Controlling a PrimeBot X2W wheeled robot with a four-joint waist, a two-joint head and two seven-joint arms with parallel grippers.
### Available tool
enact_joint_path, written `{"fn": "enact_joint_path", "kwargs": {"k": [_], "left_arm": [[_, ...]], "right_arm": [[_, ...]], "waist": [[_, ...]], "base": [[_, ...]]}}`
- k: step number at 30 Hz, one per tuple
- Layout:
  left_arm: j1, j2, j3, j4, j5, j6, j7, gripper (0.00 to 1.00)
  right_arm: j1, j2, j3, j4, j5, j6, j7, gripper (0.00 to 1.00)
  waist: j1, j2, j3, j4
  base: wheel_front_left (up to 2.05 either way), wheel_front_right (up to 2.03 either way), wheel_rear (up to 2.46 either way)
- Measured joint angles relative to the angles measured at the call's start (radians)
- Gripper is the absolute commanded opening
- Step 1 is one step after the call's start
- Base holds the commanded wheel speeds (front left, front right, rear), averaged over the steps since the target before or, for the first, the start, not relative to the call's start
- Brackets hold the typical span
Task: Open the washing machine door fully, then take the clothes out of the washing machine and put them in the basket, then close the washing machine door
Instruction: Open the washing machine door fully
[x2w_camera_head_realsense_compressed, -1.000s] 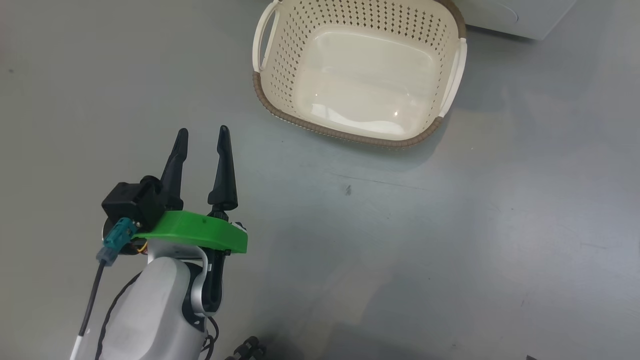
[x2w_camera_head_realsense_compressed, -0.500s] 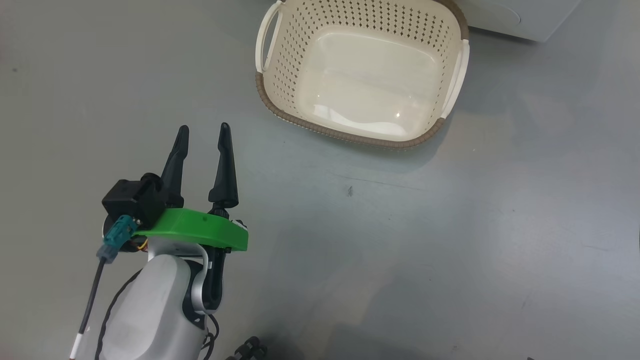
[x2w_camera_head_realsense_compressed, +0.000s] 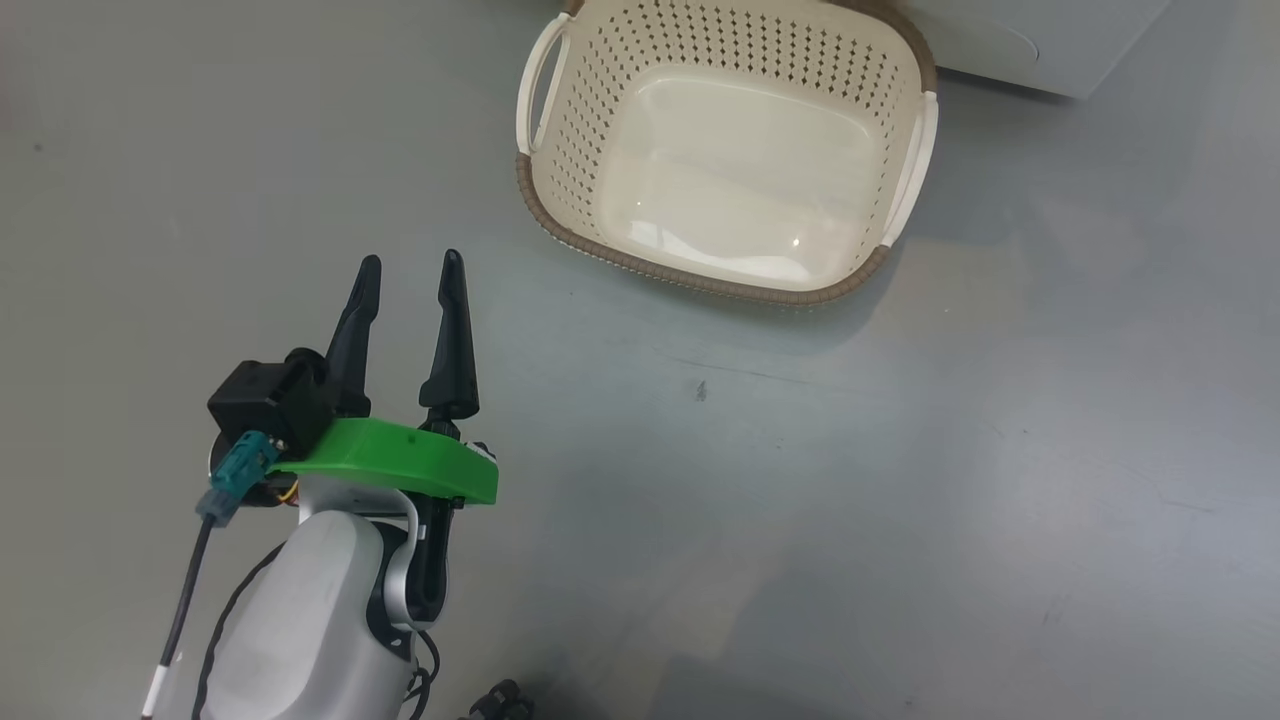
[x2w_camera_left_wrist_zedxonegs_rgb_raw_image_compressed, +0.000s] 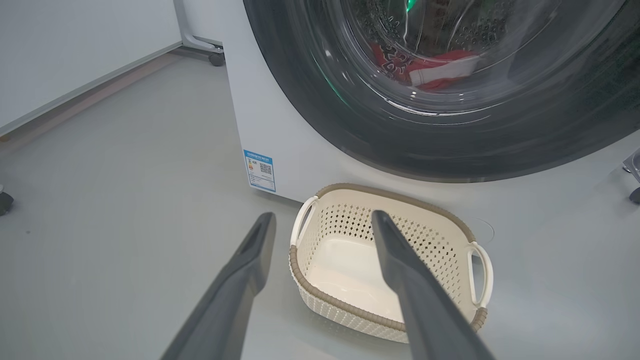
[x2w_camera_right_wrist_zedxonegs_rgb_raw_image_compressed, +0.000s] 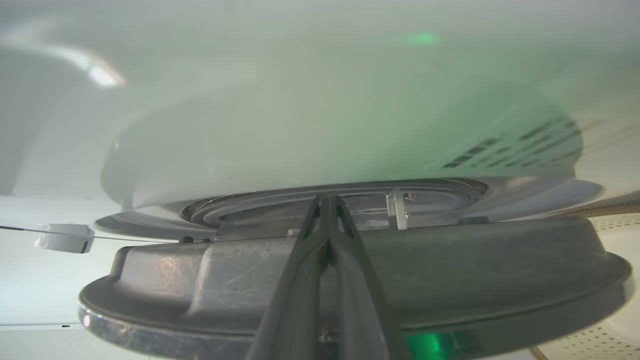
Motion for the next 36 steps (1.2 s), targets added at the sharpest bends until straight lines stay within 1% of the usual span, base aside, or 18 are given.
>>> {"fn": "enact_joint_path", "kwargs": {"k": [19, 36], "left_arm": [[0.002, 0.000, -0.006, 0.017, 0.002, 0.000, 0.000, 1.00], [0.006, 0.000, -0.004, 0.017, 0.021, 0.001, 0.000, 1.00]], "right_arm": [[0.056, 0.004, 0.023, 0.040, 0.011, -0.001, 0.043, 0.00], [0.128, 0.049, 0.059, 0.036, 0.026, -0.001, 0.083, 0.00]], "waist": [[0.0000, 0.0000, -0.073, -0.014], [0.0000, 0.0000, -0.098, -0.038]], "base": [[0.00, 0.00, 0.00], [0.00, 0.00, 0.00]]}}
